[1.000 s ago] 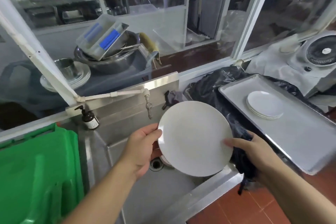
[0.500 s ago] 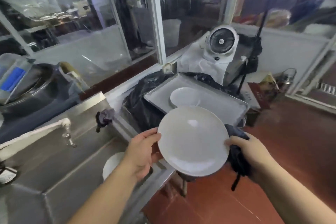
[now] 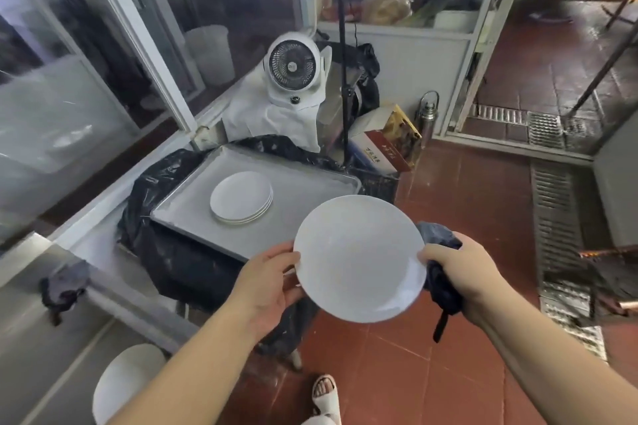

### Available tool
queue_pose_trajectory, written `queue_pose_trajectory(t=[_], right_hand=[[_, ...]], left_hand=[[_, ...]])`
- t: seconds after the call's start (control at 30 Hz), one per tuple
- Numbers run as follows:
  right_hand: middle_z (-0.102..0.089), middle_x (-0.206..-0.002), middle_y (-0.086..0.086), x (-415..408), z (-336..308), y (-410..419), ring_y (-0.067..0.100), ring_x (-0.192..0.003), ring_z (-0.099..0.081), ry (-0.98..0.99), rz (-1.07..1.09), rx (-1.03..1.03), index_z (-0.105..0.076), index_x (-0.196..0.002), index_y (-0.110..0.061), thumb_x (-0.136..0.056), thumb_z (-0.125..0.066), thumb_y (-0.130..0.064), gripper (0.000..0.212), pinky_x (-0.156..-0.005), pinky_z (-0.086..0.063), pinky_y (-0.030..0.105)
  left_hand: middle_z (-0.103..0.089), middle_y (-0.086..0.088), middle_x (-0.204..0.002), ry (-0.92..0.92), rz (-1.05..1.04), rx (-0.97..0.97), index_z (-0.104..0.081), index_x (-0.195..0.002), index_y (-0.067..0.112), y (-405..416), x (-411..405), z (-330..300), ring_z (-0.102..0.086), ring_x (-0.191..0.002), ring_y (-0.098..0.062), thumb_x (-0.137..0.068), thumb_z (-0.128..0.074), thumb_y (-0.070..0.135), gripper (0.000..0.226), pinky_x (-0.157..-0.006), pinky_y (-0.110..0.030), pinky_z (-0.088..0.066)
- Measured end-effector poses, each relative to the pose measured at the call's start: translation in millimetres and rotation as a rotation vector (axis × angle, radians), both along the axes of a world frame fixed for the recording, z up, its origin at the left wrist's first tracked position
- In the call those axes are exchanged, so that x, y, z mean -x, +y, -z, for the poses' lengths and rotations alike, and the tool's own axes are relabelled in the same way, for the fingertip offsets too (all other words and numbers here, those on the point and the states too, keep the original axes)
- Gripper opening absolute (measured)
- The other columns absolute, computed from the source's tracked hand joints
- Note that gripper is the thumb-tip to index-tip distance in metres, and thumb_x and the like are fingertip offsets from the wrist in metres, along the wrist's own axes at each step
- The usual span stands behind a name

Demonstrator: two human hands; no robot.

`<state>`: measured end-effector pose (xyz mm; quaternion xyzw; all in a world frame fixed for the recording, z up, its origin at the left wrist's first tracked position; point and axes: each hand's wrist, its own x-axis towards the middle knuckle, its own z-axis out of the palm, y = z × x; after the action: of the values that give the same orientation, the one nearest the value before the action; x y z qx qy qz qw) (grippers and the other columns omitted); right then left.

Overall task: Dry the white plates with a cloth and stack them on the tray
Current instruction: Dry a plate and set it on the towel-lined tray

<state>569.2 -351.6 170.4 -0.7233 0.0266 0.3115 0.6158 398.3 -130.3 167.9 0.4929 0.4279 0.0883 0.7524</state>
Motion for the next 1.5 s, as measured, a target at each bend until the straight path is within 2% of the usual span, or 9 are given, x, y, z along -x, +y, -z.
queue_pose_trajectory(t=[0.2, 0.4, 0.63, 0.8, 0.93, 1.03, 1.2, 1.27, 1.5], right_hand=[[-0.05, -0.052, 0.01, -49, 10, 30, 0.021, -0.045, -0.042, -0.051, 0.041, 0.108, -0.055, -0.08, -0.006, -0.073, -0.067, 0.003, 0.016, -0.056, -0.038, 0.033], [-0.058, -0.064, 0.014, -99, 13, 108, 0.026, -0.054, -0.05, -0.092, -0.076, 0.253, -0.059, -0.098, 0.005, -0.058, -0.071, -0.011, 0.045, -0.057, -0.043, 0.039], [-0.073, -0.087, 0.02, -139, 23, 203, 0.03, -0.069, -0.062, -0.201, -0.239, 0.388, -0.065, -0.098, -0.002, -0.07, -0.075, -0.007, 0.03, -0.064, -0.052, 0.039], [-0.071, -0.073, 0.018, -158, 24, 270, 0.028, -0.06, -0.06, -0.27, -0.409, 0.424, -0.064, -0.094, -0.001, -0.075, -0.074, -0.002, 0.021, -0.057, -0.048, 0.034], [-0.075, -0.082, 0.017, -174, 37, 329, 0.036, -0.077, -0.073, -0.341, -0.549, 0.445, -0.067, -0.09, -0.007, -0.071, -0.077, -0.008, 0.022, -0.071, -0.06, 0.049], [-0.074, -0.091, 0.016, -186, 50, 372, 0.033, -0.084, -0.071, -0.375, -0.662, 0.459, -0.069, -0.098, -0.007, -0.074, -0.081, -0.012, 0.028, -0.077, -0.059, 0.046], [-0.07, -0.093, 0.029, -211, 71, 438, 0.023, -0.066, -0.053, -0.39, -0.865, 0.428, -0.067, -0.092, 0.004, -0.078, -0.076, -0.001, 0.018, -0.06, -0.044, 0.033], [-0.072, -0.093, 0.025, -223, 83, 462, 0.021, -0.066, -0.055, -0.39, -0.937, 0.421, -0.067, -0.091, 0.0, -0.077, -0.077, -0.003, 0.018, -0.06, -0.043, 0.031], [-0.071, -0.096, 0.0, -245, 117, 531, 0.022, -0.087, -0.066, -0.409, -1.167, 0.436, -0.063, -0.108, -0.022, -0.077, -0.078, -0.017, 0.035, -0.077, -0.052, 0.037]], left_hand=[[-0.077, -0.017, -0.111, 0.012, 0.011, 0.034, -0.079, -0.111, 0.012, 31, -52, 14, -0.073, -0.097, -0.032, -0.099, -0.055, 0.0, 0.029, -0.096, -0.054, -0.058], [-0.078, -0.017, -0.109, 0.004, -0.049, 0.106, -0.083, -0.099, 0.013, 94, -85, 28, -0.074, -0.092, -0.029, -0.098, -0.054, -0.002, 0.033, -0.088, -0.049, -0.063], [-0.079, -0.015, -0.109, 0.015, -0.159, 0.137, -0.077, -0.113, 0.011, 165, -100, 38, -0.077, -0.095, -0.032, -0.098, -0.056, -0.002, 0.03, -0.085, -0.047, -0.062], [-0.079, -0.015, -0.109, 0.007, -0.286, 0.166, -0.076, -0.115, 0.011, 202, -98, 46, -0.075, -0.099, -0.033, -0.097, -0.057, 0.0, 0.029, -0.087, -0.046, -0.062], [-0.079, -0.013, -0.108, 0.009, -0.405, 0.183, -0.076, -0.116, 0.013, 225, -97, 56, -0.076, -0.097, -0.029, -0.096, -0.056, -0.001, 0.032, -0.079, -0.04, -0.063], [-0.079, -0.012, -0.11, 0.023, -0.503, 0.197, -0.073, -0.122, 0.012, 239, -98, 66, -0.075, -0.106, -0.031, -0.097, -0.054, 0.0, 0.034, -0.082, -0.042, -0.064], [-0.079, -0.007, -0.114, 0.086, -0.652, 0.203, -0.07, -0.128, 0.017, 256, -111, 82, -0.075, -0.108, -0.027, -0.099, -0.058, 0.008, 0.033, -0.089, -0.044, -0.063], [-0.079, -0.004, -0.114, 0.11, -0.7, 0.208, -0.071, -0.128, 0.019, 261, -119, 86, -0.075, -0.107, -0.023, -0.1, -0.058, 0.01, 0.032, -0.092, -0.043, -0.062], [-0.081, -0.01, -0.102, 0.237, -0.865, 0.219, -0.075, -0.111, 0.006, 279, -137, 104, -0.078, -0.091, -0.023, -0.098, -0.059, -0.001, 0.021, -0.065, -0.027, -0.062]])
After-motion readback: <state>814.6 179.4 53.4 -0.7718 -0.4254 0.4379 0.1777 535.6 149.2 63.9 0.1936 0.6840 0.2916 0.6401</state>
